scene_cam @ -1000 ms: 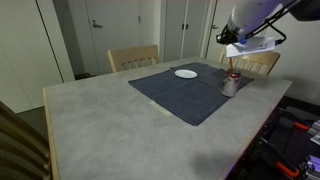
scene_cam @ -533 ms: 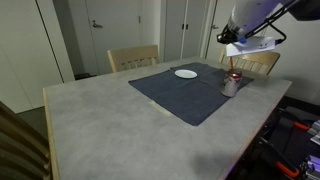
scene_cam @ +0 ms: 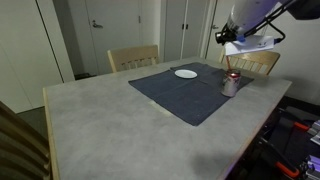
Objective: Put the straw in the can
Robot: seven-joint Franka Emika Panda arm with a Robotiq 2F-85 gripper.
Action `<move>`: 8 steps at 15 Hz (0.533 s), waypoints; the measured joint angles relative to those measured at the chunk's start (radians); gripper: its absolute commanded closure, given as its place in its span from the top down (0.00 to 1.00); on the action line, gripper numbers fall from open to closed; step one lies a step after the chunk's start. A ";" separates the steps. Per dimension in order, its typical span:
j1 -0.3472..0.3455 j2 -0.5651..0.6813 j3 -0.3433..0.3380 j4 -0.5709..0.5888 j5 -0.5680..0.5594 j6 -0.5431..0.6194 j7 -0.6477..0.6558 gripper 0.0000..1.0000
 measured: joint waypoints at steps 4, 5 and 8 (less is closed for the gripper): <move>0.000 0.000 0.000 0.005 0.000 -0.002 0.000 1.00; 0.000 0.000 0.000 0.006 0.000 -0.003 0.000 1.00; 0.000 -0.002 0.000 0.011 0.000 -0.004 -0.003 1.00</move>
